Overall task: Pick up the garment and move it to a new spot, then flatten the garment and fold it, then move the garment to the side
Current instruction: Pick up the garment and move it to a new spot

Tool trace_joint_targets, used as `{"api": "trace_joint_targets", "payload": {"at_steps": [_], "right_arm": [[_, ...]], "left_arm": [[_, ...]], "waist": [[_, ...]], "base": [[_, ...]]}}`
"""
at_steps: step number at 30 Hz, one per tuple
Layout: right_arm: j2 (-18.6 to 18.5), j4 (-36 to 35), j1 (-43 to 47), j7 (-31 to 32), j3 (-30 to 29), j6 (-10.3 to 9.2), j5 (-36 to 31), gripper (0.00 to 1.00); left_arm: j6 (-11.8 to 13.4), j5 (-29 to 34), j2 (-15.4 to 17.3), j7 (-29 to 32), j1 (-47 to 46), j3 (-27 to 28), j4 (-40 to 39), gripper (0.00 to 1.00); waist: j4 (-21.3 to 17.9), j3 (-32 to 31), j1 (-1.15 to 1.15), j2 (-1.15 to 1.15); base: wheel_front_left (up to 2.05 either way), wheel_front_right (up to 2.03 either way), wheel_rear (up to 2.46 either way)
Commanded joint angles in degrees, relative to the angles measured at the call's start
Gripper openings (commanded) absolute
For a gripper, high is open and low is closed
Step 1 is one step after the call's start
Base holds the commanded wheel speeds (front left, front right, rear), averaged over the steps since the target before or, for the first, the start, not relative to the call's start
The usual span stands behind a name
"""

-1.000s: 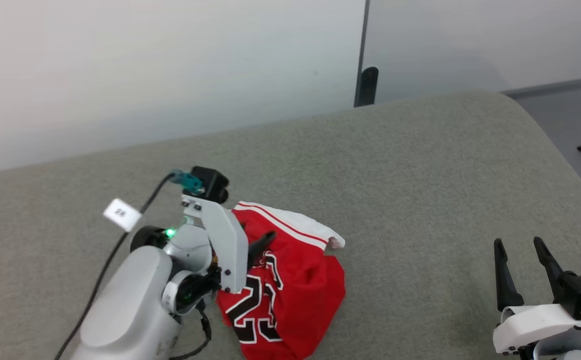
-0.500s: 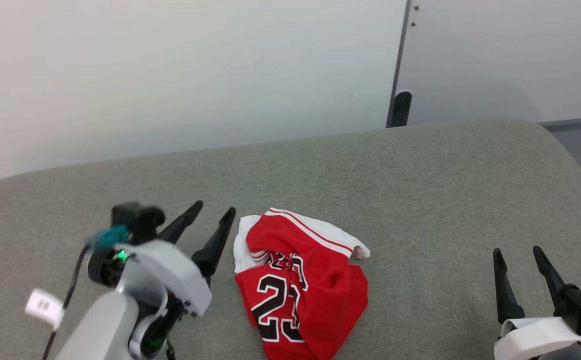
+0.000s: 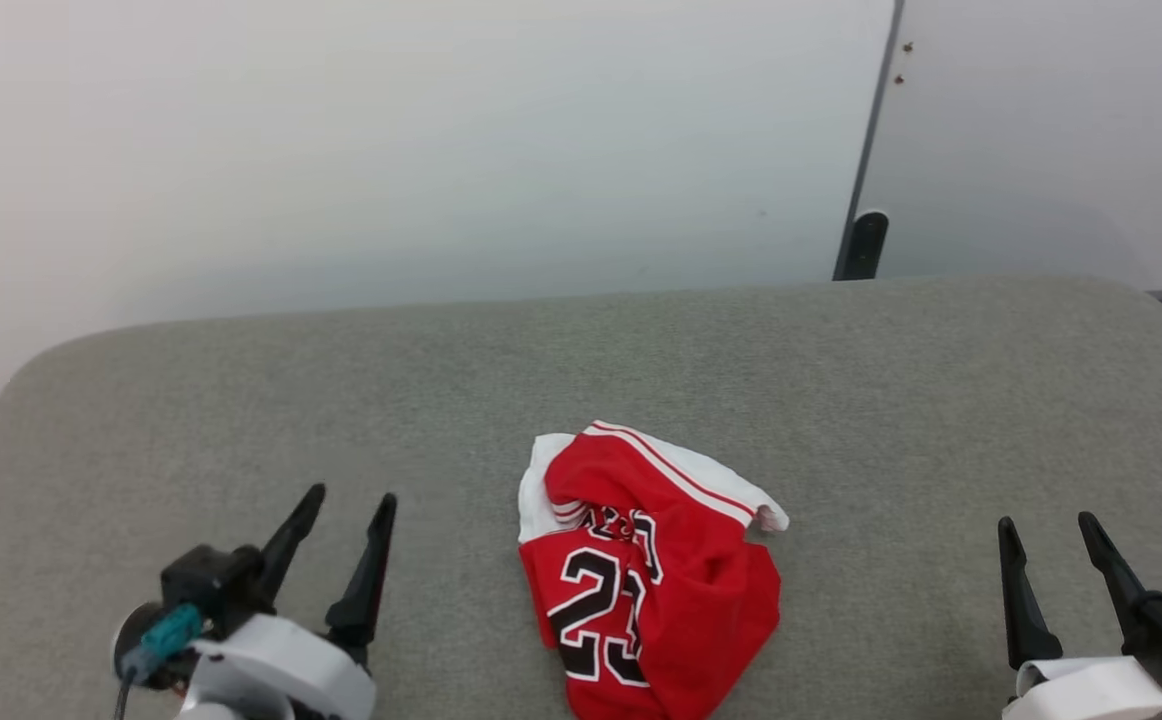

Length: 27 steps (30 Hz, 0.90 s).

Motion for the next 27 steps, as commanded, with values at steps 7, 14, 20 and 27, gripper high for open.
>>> {"api": "trace_joint_targets", "payload": {"at_steps": [7,14,20,27], "right_arm": [[-0.26,-1.63,1.85,-0.29,-1.27,-0.06,-1.29,1.0],[-0.1,-2.55,3.45,-0.28,-2.58,-0.06,-1.84,1.0],[0.98,-3.54,5.21,-0.21,-3.51,-0.06,-2.12,1.0],[1.88,-4.49,6.43,-0.18,-3.14,-0.06,-2.21,1.0]], "left_arm": [[0.51,5.91,-1.89,-0.4,6.35,7.61,-5.25,1.0],[-0.32,12.14,-5.05,-0.37,12.31,16.16,-10.85,1.0],[-1.81,15.11,-7.1,-0.37,15.16,20.74,-12.78,1.0],[-2.54,16.93,-8.36,-0.38,16.38,22.42,-13.39,1.0]], "waist": [[2.25,-0.66,0.0,0.0],[3.36,-1.39,0.0,0.0],[3.81,-1.93,0.0,0.0],[3.93,-1.99,0.0,0.0]], "base": [[0.0,0.0,0.0],[0.0,0.0,0.0],[0.0,0.0,0.0],[0.0,0.0,0.0]]}}
